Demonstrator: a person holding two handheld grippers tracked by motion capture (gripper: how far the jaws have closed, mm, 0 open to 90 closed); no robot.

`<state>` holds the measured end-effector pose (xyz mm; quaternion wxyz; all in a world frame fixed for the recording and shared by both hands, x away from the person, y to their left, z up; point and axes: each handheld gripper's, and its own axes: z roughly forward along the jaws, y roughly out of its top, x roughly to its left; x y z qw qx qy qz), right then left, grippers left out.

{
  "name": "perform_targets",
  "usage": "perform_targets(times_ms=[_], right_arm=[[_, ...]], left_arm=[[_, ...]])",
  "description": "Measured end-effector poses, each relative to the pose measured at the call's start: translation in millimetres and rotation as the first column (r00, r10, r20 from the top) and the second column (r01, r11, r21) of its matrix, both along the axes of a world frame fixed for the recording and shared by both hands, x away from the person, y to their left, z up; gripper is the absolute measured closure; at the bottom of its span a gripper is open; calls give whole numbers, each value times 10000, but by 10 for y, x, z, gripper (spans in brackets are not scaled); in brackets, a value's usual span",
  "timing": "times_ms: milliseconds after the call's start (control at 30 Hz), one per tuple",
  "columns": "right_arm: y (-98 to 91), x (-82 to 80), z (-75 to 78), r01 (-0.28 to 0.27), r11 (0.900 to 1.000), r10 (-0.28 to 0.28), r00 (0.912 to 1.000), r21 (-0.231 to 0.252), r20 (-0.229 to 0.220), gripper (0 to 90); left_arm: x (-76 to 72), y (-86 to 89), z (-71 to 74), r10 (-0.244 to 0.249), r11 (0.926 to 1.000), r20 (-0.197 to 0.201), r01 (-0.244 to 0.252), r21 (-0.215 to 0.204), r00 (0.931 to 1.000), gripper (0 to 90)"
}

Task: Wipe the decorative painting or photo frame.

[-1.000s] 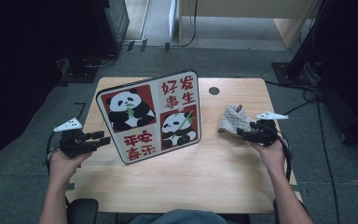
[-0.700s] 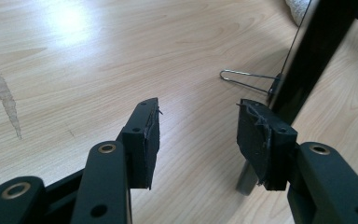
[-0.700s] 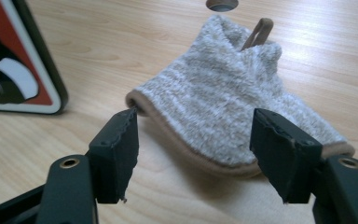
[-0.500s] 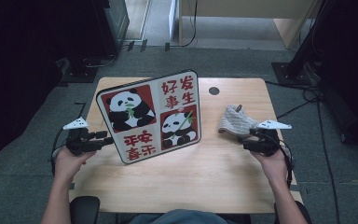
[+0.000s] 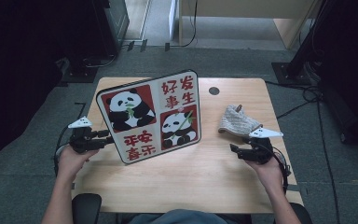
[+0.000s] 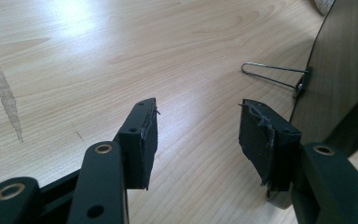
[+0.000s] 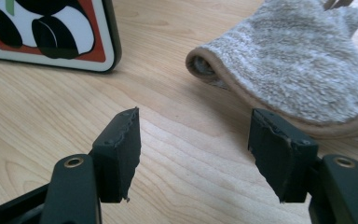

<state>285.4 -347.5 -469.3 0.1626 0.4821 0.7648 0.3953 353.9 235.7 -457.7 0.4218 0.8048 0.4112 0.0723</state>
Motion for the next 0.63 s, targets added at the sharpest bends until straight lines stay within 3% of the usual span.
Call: perform_targets(times_ms=[233,633], right_arm=[[72,7,-35,-211,9997,212,9997,-85,131,358],[25,53,-52,-207,9998,207,9998,49,80,360]], left_arm=[[26,-6,-29,43,10000,-19,-43,-40,10000,450],[20,3,-26,82,10000,-88,-82,-28,9999,415]])
